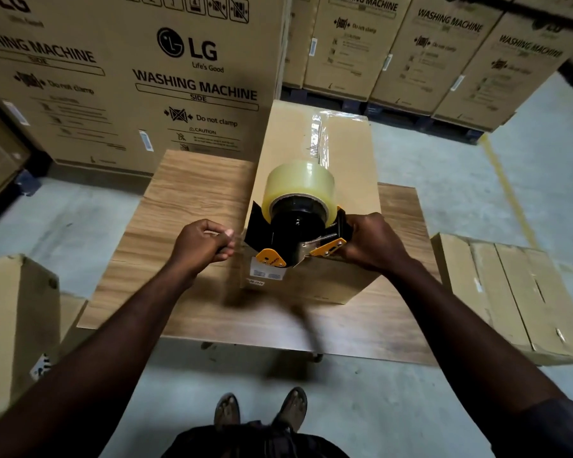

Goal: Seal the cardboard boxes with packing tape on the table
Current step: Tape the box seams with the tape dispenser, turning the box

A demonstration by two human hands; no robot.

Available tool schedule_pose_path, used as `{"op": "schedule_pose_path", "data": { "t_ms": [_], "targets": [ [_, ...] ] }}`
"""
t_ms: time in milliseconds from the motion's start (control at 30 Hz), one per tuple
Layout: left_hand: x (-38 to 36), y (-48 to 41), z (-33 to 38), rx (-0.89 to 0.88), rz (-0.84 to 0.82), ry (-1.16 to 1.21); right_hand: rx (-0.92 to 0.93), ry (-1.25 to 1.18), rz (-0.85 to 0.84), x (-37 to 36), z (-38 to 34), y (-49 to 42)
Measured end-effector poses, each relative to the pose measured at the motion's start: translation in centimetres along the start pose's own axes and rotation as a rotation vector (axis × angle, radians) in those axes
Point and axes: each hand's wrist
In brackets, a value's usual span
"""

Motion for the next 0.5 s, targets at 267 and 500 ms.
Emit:
{"op": "schedule_pose_path", "data": {
  "t_ms": [267,500],
  "targets": [
    [-2.0,-1.7,-3.3,0.394,-0.133,0.157,0.049,0.179,-0.08,-1.2,0.4,-0.3],
    [-2.7,-2.2,-5.4,0.422,-0.027,0.204,0.069,0.194,-0.049,-2.0,1.5,-0.5]
  ]
}}
Point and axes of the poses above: each hand's wrist, its own y-axis away from the middle knuckle, its own x-axis out of the back of the hand, z = x × y, and after that the axes turned 3 degrees about y, right-handed
